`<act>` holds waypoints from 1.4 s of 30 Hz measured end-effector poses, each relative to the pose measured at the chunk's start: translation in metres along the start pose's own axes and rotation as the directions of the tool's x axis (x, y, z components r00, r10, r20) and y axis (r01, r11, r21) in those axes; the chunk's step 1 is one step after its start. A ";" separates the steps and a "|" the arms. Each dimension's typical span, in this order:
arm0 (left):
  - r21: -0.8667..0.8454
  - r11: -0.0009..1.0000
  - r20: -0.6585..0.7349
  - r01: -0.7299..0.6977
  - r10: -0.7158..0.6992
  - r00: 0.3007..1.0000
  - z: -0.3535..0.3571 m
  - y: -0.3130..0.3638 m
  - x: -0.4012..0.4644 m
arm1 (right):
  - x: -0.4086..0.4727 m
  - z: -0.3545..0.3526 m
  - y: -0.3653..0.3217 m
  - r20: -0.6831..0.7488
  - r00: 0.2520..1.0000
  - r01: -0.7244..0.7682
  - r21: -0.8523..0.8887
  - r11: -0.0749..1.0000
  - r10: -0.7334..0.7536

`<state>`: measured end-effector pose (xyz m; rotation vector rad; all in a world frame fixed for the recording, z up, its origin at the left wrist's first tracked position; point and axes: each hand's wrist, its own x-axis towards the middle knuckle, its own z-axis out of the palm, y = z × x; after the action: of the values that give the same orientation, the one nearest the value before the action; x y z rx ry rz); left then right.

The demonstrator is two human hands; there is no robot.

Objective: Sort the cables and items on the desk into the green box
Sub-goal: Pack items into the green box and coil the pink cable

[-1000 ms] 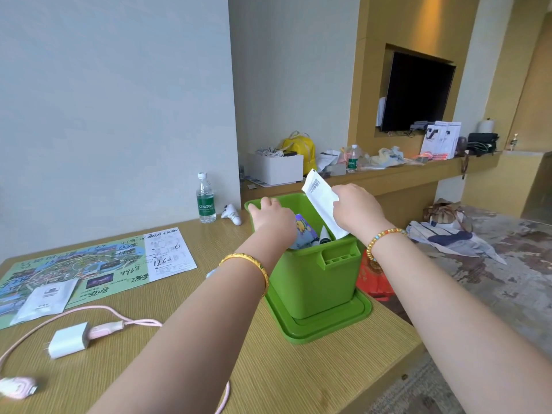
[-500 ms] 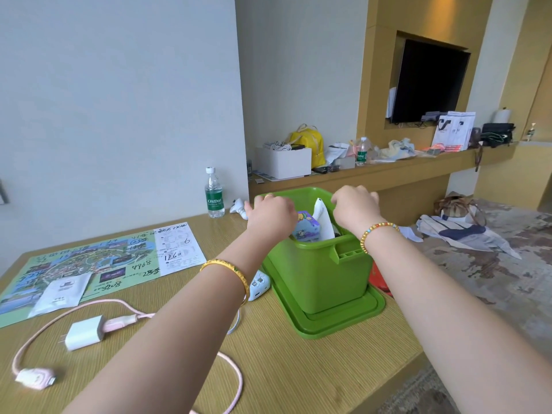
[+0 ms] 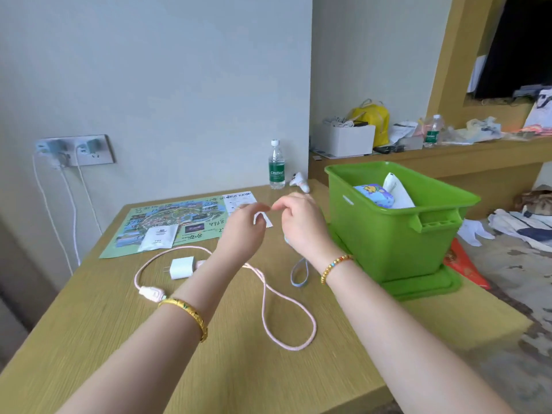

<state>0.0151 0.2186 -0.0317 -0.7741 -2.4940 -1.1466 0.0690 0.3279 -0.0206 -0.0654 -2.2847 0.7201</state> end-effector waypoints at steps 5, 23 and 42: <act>0.114 0.973 -0.018 0.201 -0.200 0.980 -0.033 -0.074 -0.031 | -0.025 0.075 -0.020 0.289 0.949 -0.138 0.013 0.990 0.128; 0.479 0.834 0.022 0.276 -0.325 0.945 -0.027 -0.141 -0.042 | -0.035 0.128 0.006 0.265 0.961 -0.058 -0.085 0.995 0.079; -0.021 0.964 -0.104 0.266 -0.267 0.958 -0.048 -0.122 -0.049 | -0.027 0.098 -0.018 0.327 0.935 -0.298 0.508 0.808 0.139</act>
<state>-0.0142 0.0982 -0.0981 -0.3728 -2.5611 -1.2468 0.0270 0.2589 -0.0847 0.0456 -2.2496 1.5811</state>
